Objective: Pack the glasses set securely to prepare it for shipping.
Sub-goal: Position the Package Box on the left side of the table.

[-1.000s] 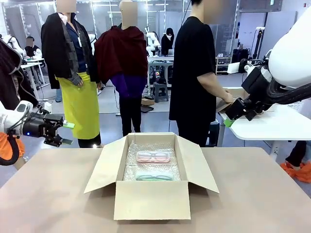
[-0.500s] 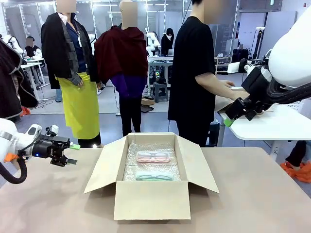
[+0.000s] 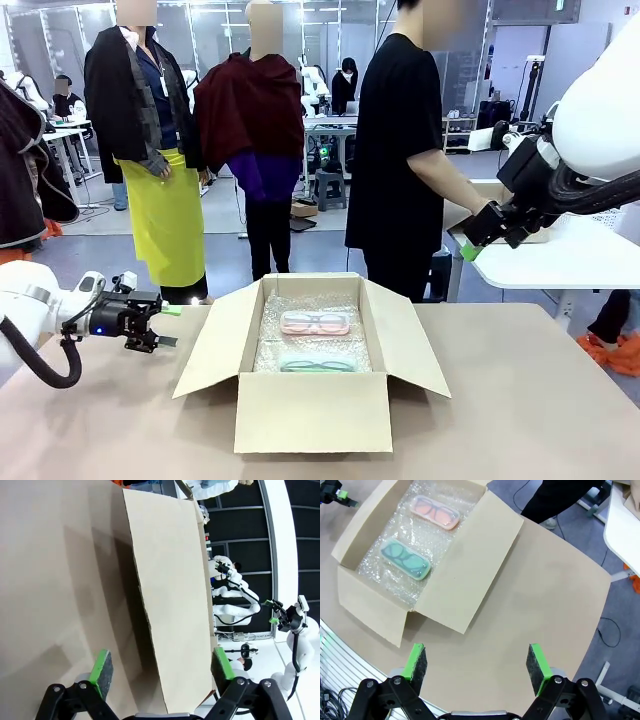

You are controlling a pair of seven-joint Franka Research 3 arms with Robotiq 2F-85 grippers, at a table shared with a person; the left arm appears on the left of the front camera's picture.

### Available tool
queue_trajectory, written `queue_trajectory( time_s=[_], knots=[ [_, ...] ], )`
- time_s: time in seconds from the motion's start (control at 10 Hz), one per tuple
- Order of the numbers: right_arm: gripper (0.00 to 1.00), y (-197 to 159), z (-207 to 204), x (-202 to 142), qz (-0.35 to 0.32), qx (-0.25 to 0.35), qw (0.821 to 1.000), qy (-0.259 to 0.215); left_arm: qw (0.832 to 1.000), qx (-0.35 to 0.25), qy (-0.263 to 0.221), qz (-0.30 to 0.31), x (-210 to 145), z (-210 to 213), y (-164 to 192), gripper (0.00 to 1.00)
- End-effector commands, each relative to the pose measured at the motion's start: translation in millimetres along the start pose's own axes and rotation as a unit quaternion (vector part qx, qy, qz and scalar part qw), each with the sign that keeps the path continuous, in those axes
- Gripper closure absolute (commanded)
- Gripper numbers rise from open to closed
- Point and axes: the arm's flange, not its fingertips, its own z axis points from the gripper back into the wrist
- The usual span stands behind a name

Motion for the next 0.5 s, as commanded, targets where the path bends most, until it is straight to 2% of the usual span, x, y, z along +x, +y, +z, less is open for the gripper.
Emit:
queue_trajectory(
  time_s=[0.0, 0.4],
  knots=[
    [0.00, 2, 1, 2, -0.001, -0.007, 1.000, 0.003, 1.000, -0.016, -0.008, 0.011, 2, -15, 3, 0.00],
    [0.00, 2, 1, 2, -0.001, -0.007, 1.000, 0.003, 0.998, -0.041, -0.014, 0.040, -3, -40, 6, 0.00]
  ],
)
